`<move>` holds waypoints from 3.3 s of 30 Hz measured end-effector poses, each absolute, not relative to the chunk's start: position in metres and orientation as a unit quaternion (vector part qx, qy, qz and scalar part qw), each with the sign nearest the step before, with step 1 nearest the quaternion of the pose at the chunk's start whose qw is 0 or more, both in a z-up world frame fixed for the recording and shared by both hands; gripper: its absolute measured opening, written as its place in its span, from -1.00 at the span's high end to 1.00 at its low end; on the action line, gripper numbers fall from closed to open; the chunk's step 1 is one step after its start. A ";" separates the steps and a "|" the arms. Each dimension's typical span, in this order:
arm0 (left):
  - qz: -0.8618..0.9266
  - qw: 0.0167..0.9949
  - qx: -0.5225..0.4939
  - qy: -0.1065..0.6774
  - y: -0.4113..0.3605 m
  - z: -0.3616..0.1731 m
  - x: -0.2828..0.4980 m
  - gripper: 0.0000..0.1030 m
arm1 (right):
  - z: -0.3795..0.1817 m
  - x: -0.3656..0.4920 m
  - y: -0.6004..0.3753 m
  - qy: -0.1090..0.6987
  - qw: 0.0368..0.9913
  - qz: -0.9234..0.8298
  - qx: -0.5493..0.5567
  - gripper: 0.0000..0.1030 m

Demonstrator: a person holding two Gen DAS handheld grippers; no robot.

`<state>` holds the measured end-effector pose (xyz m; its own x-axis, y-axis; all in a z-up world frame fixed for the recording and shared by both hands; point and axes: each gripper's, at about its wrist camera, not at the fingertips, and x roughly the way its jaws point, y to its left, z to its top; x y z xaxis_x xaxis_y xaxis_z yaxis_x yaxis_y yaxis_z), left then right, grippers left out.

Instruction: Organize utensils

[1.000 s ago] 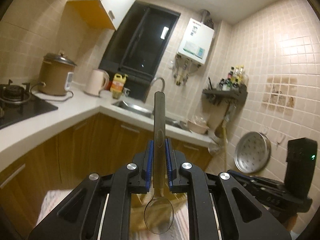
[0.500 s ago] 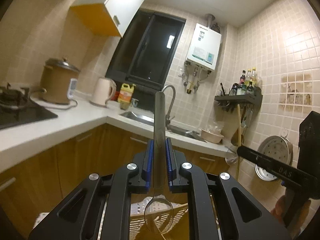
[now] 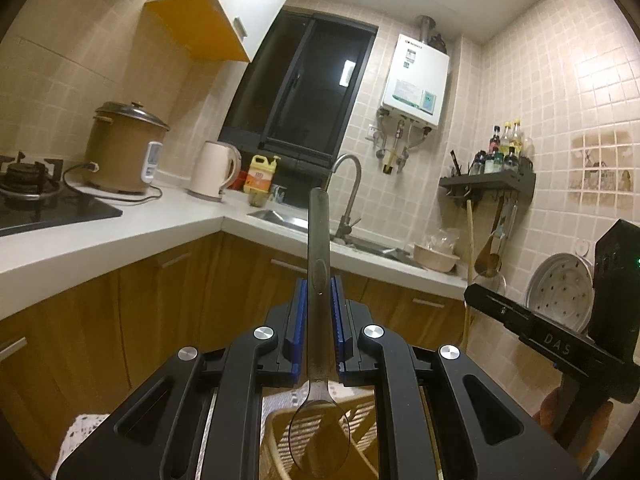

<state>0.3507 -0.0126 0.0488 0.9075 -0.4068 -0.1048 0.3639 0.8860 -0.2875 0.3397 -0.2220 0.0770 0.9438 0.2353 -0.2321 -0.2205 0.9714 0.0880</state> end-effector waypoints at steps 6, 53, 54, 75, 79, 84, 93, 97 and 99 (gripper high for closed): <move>-0.212 0.962 -0.140 0.099 -0.003 0.044 0.344 0.76 | 0.071 0.327 -0.228 0.135 0.983 0.117 0.035 0.90; -0.075 0.869 -0.168 0.460 0.122 -0.044 0.150 0.26 | -0.025 0.186 -0.179 0.509 0.849 0.142 0.004 0.04; -0.071 0.864 -0.169 0.469 0.124 -0.053 0.150 0.26 | -0.033 0.188 -0.178 0.519 0.842 0.145 0.009 0.04; -0.051 0.873 0.031 0.485 0.061 -0.081 0.152 0.72 | -0.082 0.225 -0.158 0.590 0.799 0.112 0.007 0.46; -0.048 0.877 0.059 0.475 0.054 -0.081 0.151 0.77 | -0.085 0.223 -0.141 0.584 0.805 0.094 -0.045 0.56; -0.108 0.877 0.034 0.467 0.054 -0.080 0.151 0.92 | -0.087 0.214 -0.129 0.568 0.814 0.083 -0.088 0.78; -0.164 0.861 -0.007 0.481 0.064 -0.079 0.158 0.92 | -0.083 0.213 -0.169 0.576 0.813 0.070 -0.059 0.81; -0.170 0.849 -0.001 0.501 0.066 -0.077 0.158 0.78 | -0.082 0.215 -0.167 0.582 0.807 0.073 -0.069 0.80; -0.172 0.841 0.023 0.513 0.062 -0.075 0.158 0.72 | -0.084 0.217 -0.167 0.585 0.804 0.074 -0.078 0.79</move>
